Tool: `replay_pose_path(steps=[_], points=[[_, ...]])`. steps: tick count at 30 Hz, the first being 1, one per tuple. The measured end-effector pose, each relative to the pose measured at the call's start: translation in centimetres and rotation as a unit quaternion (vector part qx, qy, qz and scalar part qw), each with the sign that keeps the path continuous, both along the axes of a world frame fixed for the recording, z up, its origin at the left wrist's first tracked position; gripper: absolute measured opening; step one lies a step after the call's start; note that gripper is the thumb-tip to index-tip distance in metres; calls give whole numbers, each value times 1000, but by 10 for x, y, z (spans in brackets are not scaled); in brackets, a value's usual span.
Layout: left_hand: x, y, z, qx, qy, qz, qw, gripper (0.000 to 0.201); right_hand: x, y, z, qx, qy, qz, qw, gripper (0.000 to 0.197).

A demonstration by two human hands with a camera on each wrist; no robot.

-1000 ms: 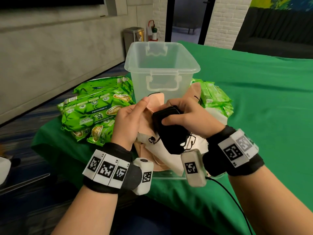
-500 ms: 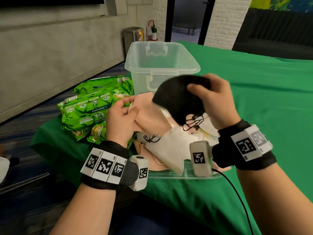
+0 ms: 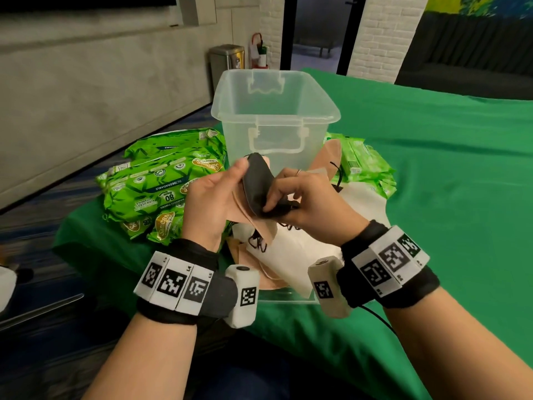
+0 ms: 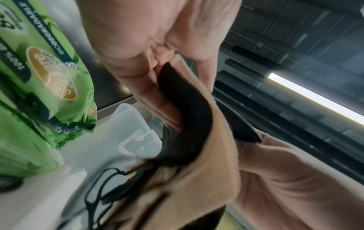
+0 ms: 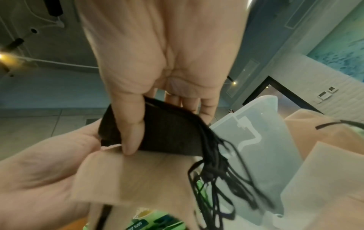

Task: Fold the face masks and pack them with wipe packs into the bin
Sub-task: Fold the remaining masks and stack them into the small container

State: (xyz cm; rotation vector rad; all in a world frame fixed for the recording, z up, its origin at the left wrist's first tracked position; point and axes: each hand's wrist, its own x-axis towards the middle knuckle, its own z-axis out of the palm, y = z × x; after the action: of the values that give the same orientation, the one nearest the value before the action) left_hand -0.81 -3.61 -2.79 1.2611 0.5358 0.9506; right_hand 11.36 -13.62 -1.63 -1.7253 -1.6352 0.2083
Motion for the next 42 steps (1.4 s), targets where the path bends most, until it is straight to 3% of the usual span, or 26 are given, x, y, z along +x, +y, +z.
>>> replay_pose_path(steps=[3, 9, 12, 15, 18, 20, 21, 24, 33, 42], points=[[0, -1, -2, 30, 27, 6, 999, 3, 2, -2, 3, 0, -2, 21, 1000, 13], [4, 1, -9, 56, 59, 22, 996, 24, 5, -5, 6, -24, -1, 62, 998, 19], [3, 3, -9, 84, 75, 38, 993, 26, 10, -12, 16, -58, 102, 82, 990, 36], [2, 2, -7, 135, 95, 51, 985, 31, 11, -12, 21, 8, 254, 38, 966, 41], [2, -2, -4, 176, 101, 40, 978, 33, 10, -1, 15, 36, 148, -93, 984, 22], [3, -4, -3, 195, 99, 30, 975, 33, 11, 3, 11, 49, 104, -121, 986, 14], [3, -5, -3, 199, 95, 27, 975, 34, 12, 2, 11, 71, 111, -121, 984, 10], [2, -3, -5, 199, 84, 24, 976, 34, 14, -1, 10, 101, 125, -102, 982, 26], [6, -8, -9, 196, 76, -4, 978, 21, 9, 2, 4, 117, 187, -74, 972, 23], [3, -12, -8, 184, 54, -53, 980, 47, 14, 6, 3, 63, 154, -95, 981, 18]])
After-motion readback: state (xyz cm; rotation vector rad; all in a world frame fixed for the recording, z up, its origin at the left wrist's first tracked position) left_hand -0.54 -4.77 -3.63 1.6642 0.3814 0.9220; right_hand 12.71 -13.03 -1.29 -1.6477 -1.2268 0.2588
